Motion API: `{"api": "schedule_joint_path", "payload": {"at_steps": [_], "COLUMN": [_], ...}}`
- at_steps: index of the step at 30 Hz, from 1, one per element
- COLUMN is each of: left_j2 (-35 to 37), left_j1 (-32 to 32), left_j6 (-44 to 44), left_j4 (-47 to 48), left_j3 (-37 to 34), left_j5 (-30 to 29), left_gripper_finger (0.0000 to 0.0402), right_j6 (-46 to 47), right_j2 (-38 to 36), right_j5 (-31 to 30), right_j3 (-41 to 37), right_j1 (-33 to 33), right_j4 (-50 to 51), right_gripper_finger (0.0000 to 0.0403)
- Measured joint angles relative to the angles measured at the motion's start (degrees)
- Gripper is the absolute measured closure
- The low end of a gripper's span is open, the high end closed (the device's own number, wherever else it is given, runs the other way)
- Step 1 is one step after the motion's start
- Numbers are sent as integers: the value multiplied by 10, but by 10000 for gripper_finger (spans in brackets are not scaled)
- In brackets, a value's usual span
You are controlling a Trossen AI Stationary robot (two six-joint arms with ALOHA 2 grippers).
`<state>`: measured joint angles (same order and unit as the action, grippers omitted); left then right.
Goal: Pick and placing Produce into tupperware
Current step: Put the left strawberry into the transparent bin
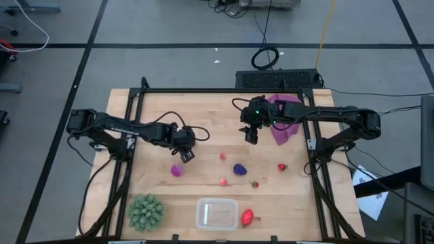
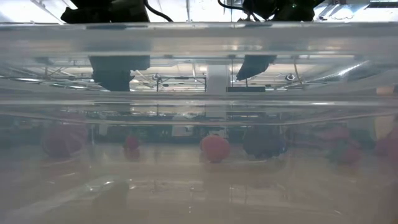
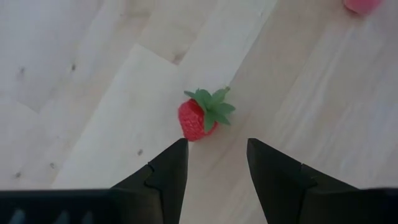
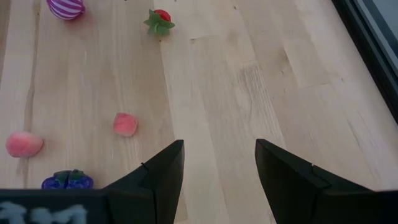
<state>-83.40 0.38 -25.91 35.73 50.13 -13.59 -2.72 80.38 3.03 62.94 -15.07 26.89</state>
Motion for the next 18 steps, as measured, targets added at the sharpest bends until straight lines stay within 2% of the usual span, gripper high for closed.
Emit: {"api": "schedule_joint_path", "payload": {"at_steps": [10,18], "left_j2": [0,0], "left_j1": [0,-1], "left_j6": [4,17], "left_j4": [-9,-43], "left_j3": [0,0], "left_j5": [-58,-47], "left_gripper_finger": [229,229], "right_j6": [-1,0], "right_j2": [0,0], "right_j5": [0,0], "right_j3": [0,0], "right_j1": [0,0], "right_j4": [0,0], "right_gripper_finger": [216,216]}}
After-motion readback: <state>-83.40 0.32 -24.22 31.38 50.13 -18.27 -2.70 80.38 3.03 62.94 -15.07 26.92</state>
